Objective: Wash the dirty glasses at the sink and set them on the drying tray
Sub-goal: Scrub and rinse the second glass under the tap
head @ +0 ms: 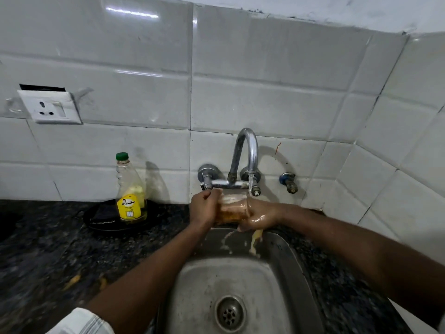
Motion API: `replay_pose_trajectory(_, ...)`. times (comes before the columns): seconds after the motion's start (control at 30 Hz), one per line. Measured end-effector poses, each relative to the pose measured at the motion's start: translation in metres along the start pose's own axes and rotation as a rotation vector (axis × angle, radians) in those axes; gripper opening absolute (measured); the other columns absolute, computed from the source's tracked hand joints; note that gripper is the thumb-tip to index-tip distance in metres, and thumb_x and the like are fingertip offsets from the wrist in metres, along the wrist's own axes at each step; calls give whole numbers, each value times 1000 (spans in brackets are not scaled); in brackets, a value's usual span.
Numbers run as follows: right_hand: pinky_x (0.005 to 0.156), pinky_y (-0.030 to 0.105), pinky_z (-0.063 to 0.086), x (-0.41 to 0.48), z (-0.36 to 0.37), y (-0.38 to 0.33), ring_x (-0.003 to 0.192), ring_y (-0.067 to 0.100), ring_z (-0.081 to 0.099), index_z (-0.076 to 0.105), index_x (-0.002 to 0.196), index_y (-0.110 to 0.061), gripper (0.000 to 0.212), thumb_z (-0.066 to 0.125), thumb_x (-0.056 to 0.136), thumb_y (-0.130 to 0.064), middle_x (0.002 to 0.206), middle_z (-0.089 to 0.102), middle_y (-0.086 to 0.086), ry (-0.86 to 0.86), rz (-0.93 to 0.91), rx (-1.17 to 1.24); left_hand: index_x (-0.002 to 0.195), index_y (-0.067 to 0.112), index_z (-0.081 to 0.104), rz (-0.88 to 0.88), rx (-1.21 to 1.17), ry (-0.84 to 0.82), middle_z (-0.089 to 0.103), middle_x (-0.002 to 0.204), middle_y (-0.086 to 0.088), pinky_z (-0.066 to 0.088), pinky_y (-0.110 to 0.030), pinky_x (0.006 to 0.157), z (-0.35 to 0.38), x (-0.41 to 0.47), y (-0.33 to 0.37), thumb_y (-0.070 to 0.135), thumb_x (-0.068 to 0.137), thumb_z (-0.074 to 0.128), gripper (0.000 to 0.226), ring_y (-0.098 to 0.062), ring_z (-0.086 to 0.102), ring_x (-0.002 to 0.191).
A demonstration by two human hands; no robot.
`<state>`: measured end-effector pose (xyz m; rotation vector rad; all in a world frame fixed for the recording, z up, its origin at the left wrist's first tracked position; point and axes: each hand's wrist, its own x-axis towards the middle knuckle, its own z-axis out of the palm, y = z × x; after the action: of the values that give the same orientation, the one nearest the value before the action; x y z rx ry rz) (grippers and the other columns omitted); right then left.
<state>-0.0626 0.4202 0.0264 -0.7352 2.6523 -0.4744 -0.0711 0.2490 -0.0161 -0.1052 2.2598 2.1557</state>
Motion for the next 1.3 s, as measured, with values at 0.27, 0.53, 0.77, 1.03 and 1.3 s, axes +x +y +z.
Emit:
replay_pose_trajectory(0.27, 97, 39, 52, -4, 2, -1, 110, 20, 62, 60, 124, -12, 43, 62, 82, -3, 120, 64, 9, 50, -28, -58, 102, 10, 66, -52, -103, -147, 69, 103, -17, 56, -37, 59, -2, 4, -3, 38, 100, 49, 33, -34, 67, 86)
replay_pose_trajectory(0.53, 99, 38, 49, 3, 5, 8, 111, 15, 57, 60, 125, -19, 43, 57, 85, -3, 123, 62, 5, 70, -105, -231, 109, 10, 59, -238, -103, -182, 67, 95, -16, 48, -29, 45, -3, 10, 1, 41, 101, 44, 35, -29, 66, 72)
replay_pose_trajectory(0.77, 100, 33, 48, 1, -5, 3, 111, 18, 58, 49, 137, -26, 54, 54, 90, 0, 125, 60, 4, 52, -63, -297, 104, 6, 65, -255, -88, -137, 72, 85, -17, 51, -34, 45, -1, 15, 0, 49, 100, 38, 50, -30, 65, 57)
replay_pose_trajectory(1.03, 93, 17, 45, 0, 1, 9, 100, 15, 59, 64, 118, -8, 30, 61, 89, -2, 112, 66, 11, 93, -57, -196, 102, 9, 66, -142, 2, -120, 71, 90, -13, 55, -34, 55, -1, 13, 5, 38, 100, 47, 35, -33, 69, 74)
replay_pose_trajectory(1.3, 97, 30, 49, -6, -5, 1, 105, 9, 60, 62, 117, -17, 31, 58, 89, -5, 116, 64, 3, 86, -154, -147, 95, 9, 68, -3, -14, -57, 72, 97, -15, 61, -48, 69, 3, 12, 3, 31, 99, 52, 27, -32, 69, 83)
